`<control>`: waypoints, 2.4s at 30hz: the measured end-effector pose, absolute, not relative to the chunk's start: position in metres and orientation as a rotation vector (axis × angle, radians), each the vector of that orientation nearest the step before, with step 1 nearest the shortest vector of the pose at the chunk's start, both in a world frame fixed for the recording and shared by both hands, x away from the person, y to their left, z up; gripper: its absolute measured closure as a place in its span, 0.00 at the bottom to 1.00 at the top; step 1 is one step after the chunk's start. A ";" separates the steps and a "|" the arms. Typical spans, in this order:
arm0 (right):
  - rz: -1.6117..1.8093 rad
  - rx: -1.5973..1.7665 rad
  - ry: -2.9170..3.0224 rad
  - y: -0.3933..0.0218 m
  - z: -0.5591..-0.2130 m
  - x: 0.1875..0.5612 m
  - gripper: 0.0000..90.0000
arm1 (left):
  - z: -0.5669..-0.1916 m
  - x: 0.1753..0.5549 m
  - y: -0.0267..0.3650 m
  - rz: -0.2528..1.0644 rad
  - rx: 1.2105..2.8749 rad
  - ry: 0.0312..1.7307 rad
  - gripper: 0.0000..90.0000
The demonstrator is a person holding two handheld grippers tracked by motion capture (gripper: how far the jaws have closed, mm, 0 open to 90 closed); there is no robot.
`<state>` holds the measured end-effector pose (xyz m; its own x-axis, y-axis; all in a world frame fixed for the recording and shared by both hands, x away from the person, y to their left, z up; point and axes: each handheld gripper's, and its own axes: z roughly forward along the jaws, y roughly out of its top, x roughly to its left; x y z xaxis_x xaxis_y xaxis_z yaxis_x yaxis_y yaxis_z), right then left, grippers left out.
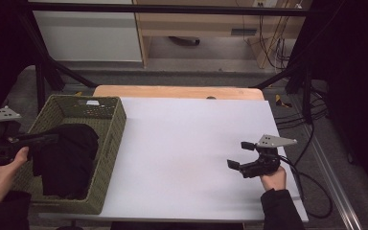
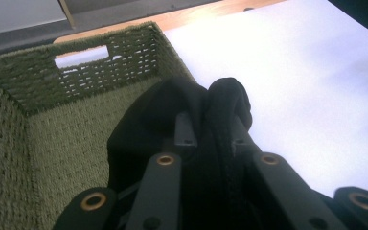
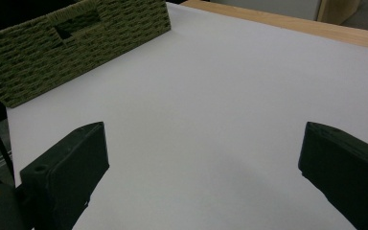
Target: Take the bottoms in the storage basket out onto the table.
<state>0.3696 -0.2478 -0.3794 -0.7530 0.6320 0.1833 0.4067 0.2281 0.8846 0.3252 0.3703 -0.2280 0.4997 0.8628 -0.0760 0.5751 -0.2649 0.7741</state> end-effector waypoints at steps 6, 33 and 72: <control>1.542 0.986 2.285 -0.248 -0.379 0.369 0.04 | -0.224 0.329 0.369 0.467 1.967 1.176 0.89; 1.537 0.984 2.291 -0.248 -0.380 0.370 0.04 | -0.203 0.339 0.359 0.468 1.960 1.143 0.89; 1.531 0.983 2.297 -0.247 -0.380 0.370 0.04 | -0.171 0.350 0.326 0.473 1.960 1.059 0.89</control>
<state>0.3703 -0.2469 -0.3803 -0.7553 0.6294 0.1827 0.4108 0.2375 0.8802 0.3495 0.3259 -0.1711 0.5720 0.8182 -0.0585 0.5020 -0.2927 0.8138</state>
